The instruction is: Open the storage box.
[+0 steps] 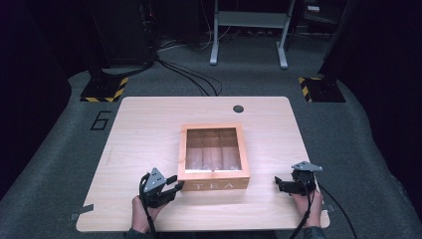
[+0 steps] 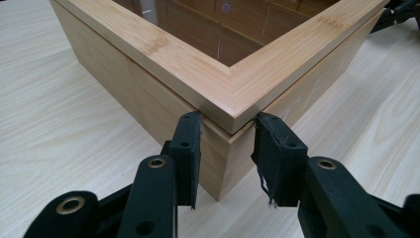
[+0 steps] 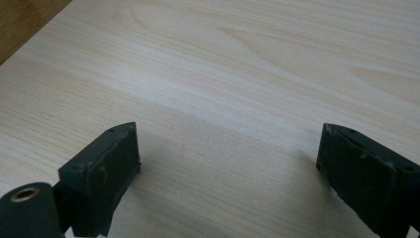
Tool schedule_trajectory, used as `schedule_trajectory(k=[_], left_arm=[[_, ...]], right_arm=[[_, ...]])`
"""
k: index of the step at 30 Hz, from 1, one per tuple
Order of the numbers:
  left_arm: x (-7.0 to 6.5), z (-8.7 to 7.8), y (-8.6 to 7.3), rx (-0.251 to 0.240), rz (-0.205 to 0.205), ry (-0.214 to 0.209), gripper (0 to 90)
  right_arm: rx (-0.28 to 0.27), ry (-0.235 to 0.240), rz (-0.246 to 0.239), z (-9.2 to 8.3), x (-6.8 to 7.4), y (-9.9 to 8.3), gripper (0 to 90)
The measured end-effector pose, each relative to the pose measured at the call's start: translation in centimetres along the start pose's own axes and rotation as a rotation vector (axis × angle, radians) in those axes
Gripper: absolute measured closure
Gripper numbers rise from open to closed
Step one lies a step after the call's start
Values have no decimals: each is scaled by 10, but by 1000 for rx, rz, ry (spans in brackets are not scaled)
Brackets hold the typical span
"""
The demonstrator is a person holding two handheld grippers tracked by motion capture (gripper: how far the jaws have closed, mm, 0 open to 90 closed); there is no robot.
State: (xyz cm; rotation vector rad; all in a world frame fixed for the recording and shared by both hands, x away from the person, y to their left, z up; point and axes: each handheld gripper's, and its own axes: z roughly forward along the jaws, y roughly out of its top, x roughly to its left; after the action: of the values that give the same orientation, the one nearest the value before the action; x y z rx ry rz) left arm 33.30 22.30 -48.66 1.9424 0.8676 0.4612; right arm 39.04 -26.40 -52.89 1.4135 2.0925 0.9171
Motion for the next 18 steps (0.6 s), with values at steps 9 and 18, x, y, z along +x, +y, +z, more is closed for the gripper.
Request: schedule_trajectory(k=[9,18], left_arm=[[-1,0,2,-9,5,8,628],[-2,1,5,-18,9,15,613]], right_arm=[[0,0,0,0,0,0,89],[0,0,0,0,0,0,89]])
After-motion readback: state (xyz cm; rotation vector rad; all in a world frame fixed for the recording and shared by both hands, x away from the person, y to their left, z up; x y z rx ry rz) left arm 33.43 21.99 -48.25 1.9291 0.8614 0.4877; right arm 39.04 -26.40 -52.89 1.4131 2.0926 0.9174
